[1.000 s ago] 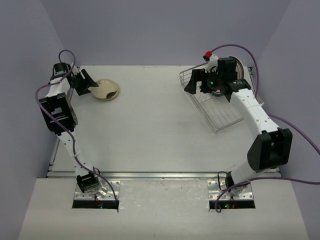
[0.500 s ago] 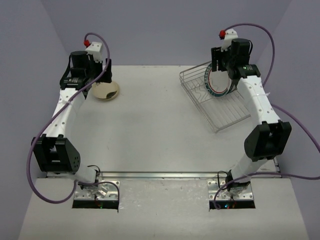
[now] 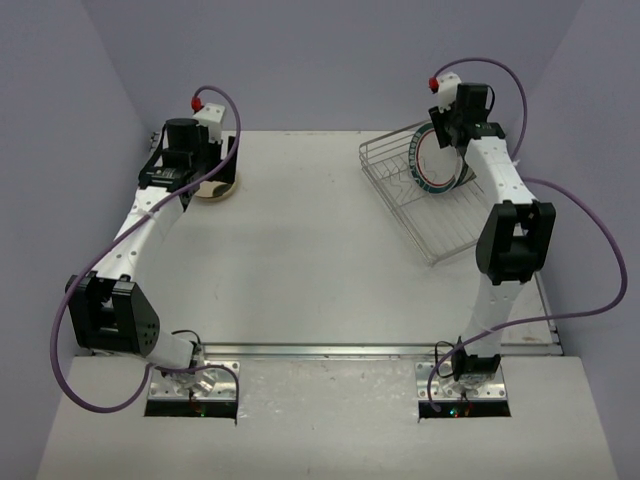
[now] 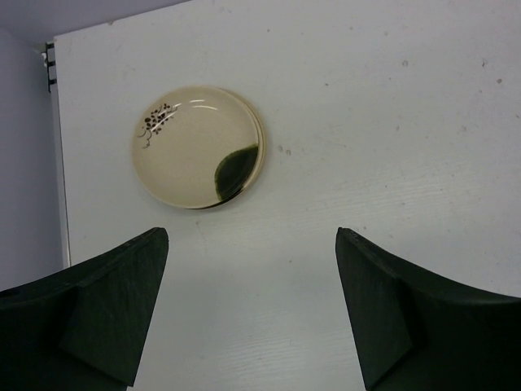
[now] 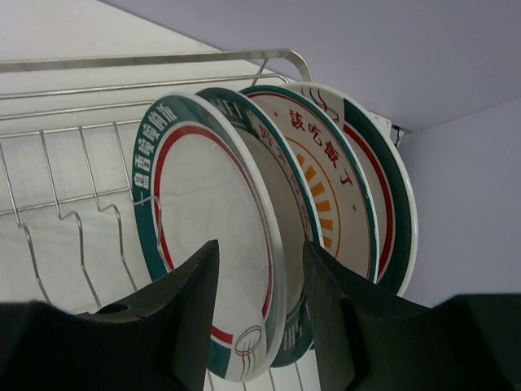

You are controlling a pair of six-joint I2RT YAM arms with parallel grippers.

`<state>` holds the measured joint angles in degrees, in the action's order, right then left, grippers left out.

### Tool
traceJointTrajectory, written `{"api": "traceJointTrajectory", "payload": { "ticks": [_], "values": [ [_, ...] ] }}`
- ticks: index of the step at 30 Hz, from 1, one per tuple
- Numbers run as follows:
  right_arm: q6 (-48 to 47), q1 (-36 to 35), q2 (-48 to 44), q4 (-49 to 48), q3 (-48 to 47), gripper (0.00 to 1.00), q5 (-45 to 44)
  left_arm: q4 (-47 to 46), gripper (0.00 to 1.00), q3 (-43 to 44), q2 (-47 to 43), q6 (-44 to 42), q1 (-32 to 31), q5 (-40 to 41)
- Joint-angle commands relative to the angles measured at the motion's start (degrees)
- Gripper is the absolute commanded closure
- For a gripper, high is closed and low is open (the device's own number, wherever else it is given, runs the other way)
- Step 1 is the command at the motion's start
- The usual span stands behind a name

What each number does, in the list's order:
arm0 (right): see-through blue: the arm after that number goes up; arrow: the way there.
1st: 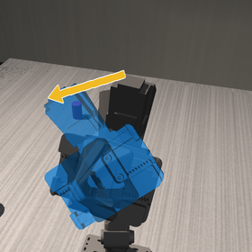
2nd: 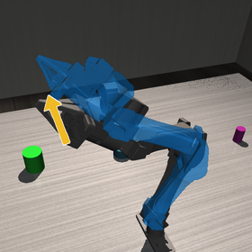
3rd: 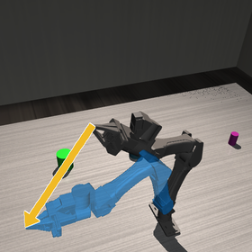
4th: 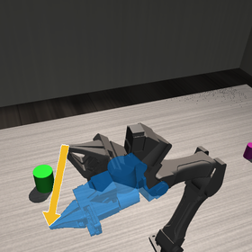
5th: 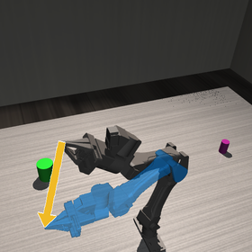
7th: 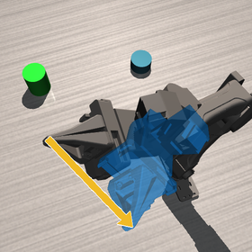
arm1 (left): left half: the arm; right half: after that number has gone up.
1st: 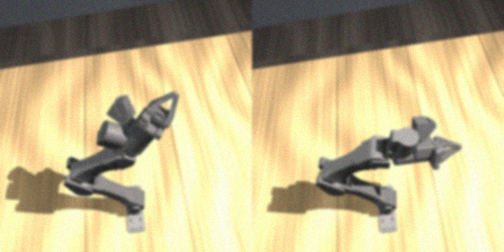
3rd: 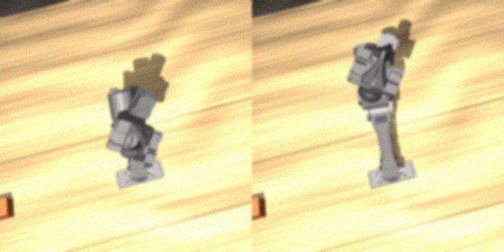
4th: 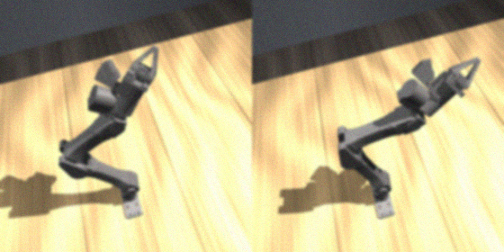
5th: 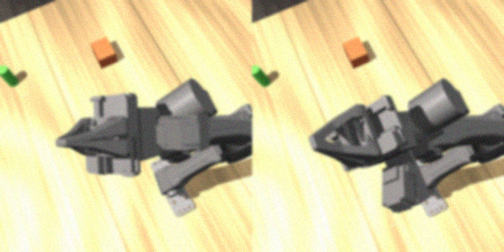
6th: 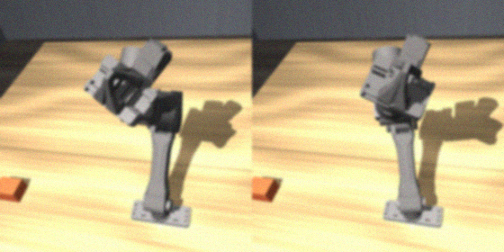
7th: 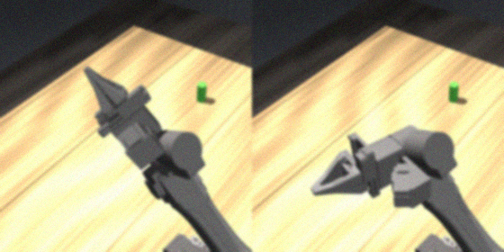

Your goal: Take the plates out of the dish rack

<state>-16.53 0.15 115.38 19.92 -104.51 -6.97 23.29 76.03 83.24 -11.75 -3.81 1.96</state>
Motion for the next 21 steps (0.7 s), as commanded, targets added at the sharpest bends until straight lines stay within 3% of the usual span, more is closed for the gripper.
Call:
{"api": "traceJointTrajectory", "payload": {
  "ticks": [1,12,15,18,21],
  "values": [
    [-2.2,1.4,0.5,-2.1,-2.6,0.56,1.5,-2.6,0.18,0.0,-1.1,-0.3,-0.3,1.0],
    [-3.6,1.5,4.6,-2.1,-2.2,0.71,2.8,-2.6,0.18,0.2,-0.7,-0.6,-0.3,0.9],
    [-3.8,1.6,4.5,-1.9,-1.7,0.78,3.5,-2.6,0.18,0.3,-0.7,-0.6,-0.3,0.9],
    [-3.3,1.6,3.3,-1.8,-1.5,0.98,3.9,-2.7,0.18,0.6,-0.6,-0.6,-0.3,0.9],
    [-2.6,1.6,1.2,-1.0,-2.9,1.0,4.2,-2.7,0.18,1.0,-0.6,-0.4,-0.3,0.6]
  ]
}}
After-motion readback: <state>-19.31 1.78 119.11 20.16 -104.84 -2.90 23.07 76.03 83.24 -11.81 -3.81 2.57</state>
